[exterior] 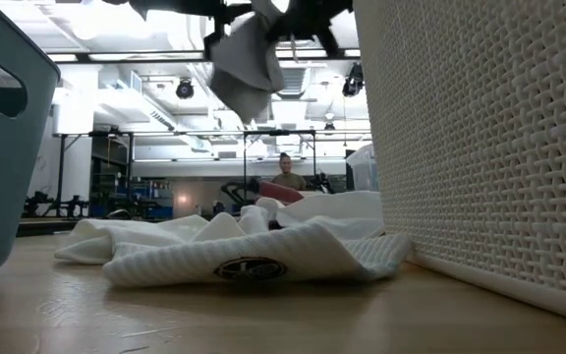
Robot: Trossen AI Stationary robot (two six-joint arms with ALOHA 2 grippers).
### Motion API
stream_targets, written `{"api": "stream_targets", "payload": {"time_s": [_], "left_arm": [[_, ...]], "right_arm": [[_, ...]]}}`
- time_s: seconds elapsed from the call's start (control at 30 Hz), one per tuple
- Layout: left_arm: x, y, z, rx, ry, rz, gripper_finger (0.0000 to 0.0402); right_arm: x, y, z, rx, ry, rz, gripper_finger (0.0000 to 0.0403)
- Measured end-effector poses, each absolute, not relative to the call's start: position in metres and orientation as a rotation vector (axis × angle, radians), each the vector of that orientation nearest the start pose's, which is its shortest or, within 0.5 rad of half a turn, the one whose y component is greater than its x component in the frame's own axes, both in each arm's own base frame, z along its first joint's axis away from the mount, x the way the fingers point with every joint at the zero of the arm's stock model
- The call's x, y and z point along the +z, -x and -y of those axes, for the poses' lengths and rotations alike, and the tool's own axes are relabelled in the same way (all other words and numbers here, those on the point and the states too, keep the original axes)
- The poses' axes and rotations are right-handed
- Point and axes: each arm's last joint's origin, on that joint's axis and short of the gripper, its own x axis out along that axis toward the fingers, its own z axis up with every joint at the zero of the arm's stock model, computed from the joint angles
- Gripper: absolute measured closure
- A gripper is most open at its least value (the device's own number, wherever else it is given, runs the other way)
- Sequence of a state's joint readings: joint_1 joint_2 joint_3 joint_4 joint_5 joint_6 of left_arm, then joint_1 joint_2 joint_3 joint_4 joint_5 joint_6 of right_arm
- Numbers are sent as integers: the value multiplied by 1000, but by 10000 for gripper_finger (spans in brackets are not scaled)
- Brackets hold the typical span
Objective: Pick & Place Cloths
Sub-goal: Put the grey boxer into the transparent bin
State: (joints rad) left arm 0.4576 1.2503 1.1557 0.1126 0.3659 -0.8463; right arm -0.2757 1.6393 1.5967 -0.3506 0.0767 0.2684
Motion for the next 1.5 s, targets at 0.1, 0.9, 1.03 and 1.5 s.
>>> {"api": "stream_targets", "payload": {"time_s": [0.1, 0.9, 1.03, 1.5], "left_arm": [[393, -256, -115, 80, 830, 55, 392], [366, -264, -119, 154, 824, -144, 376], [346, -269, -123, 255, 858, -259, 376], [258, -313, -145, 367, 987, -584, 376]], "right_arm": [[380, -349, 109, -478, -292, -393, 392], [383, -277, 127, -899, -231, -708, 393], [382, -262, 128, -1024, -223, -761, 390], [366, -225, 141, -1174, -322, -1033, 377]]}}
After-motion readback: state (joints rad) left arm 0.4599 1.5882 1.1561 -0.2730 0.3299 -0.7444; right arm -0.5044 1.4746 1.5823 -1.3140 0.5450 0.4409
